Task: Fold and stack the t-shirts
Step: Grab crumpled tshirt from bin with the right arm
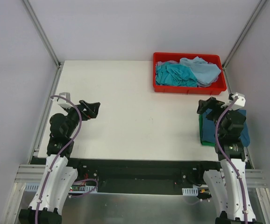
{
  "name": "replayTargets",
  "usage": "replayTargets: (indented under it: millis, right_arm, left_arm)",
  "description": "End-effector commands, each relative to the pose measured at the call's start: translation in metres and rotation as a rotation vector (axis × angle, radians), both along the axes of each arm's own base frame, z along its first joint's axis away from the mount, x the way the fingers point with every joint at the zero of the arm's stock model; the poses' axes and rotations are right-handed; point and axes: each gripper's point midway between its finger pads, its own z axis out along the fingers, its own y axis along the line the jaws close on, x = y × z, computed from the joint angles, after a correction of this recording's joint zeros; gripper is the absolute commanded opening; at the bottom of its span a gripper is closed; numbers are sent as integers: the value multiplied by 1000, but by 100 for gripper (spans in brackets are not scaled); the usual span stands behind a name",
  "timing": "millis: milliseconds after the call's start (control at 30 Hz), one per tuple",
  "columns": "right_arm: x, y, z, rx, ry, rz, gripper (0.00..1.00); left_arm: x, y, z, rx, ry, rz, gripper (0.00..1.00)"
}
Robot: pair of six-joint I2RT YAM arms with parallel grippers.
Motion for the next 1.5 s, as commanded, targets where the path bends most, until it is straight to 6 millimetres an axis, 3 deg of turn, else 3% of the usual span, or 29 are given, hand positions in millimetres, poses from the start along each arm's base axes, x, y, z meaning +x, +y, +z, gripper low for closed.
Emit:
replayTargets:
  millis: [0,133,267,400,600,800,867,1000,1100,1233,1333,1467]
  right_arm:
    - [-2,6,2,10,-1,27,96]
    - [2,23,-4,4,61,134,96]
    - [24,34,1,24,133,199,96]
    - [58,47,-1,112,255,236,96]
    - [127,80,-13,-34,363,231,96]
    - [206,81,-49,-144,489,104,96]
    - [235,82,-76,-169,552,71,96]
    - [285,78,-88,-209,543,-6,96]
    - [319,78,-107,-260,529,-28,96]
    - [346,84,-145,-277,568,-13,99]
    - [351,90,-164,-272,594,9,88]
    - [353,91,-155,-258,552,10,37]
  left_arm:
    - [1,2,6,14,-44,7,99]
    - [3,-4,4,14,-36,-33,99]
    - [6,-5,-1,12,-12,-36,99]
    - [9,-5,-2,10,-5,-39,99]
    - [12,-5,-5,2,-1,-32,99]
    - [15,-4,-4,0,17,-21,99]
    - [17,-3,-5,-1,25,-17,99]
    - [20,-7,-8,-1,51,-46,99]
    - [20,-14,-12,8,58,-91,99]
    - [24,-13,-18,-5,79,-78,99]
    - [25,-13,-19,-5,84,-79,99]
    - [25,-13,-19,-12,83,-72,99]
